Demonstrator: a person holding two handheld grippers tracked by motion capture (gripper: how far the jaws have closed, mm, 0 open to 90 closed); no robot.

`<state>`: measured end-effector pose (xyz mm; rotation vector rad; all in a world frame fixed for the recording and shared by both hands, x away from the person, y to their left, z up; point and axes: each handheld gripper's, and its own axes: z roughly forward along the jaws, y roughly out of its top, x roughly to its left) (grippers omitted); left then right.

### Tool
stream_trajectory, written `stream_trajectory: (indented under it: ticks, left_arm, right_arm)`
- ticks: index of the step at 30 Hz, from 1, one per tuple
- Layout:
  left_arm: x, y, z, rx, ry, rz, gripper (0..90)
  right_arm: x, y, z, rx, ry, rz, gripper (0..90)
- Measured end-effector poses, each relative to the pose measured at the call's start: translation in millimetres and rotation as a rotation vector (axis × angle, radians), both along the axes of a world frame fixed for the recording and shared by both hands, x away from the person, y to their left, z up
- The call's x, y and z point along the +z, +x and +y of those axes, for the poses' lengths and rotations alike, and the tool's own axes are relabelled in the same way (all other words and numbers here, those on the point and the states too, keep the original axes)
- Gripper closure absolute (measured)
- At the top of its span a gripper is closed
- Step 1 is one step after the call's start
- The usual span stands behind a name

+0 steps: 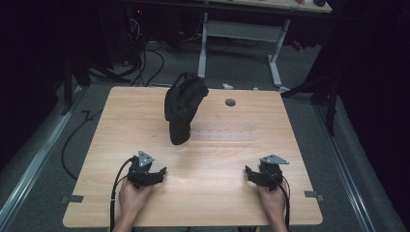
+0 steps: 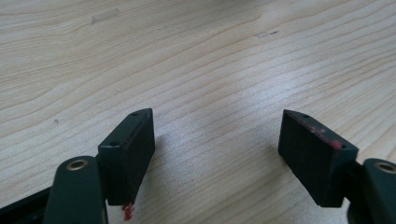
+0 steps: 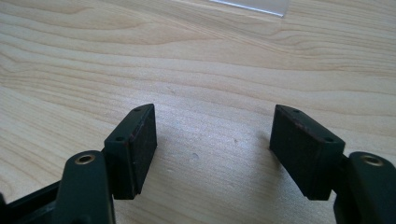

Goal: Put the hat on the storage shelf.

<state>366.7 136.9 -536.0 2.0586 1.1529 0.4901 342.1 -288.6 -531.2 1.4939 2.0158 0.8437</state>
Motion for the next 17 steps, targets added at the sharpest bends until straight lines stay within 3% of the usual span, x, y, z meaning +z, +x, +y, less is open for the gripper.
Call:
stream_trajectory:
  ticks: [17]
  left_arm:
    - [-0.1,-0.1,0.1,0.003,-0.003,0.002,26.8]
  right_arm:
    - [0.0,-0.1,0.1,-0.001,0.002,0.001,31.8]
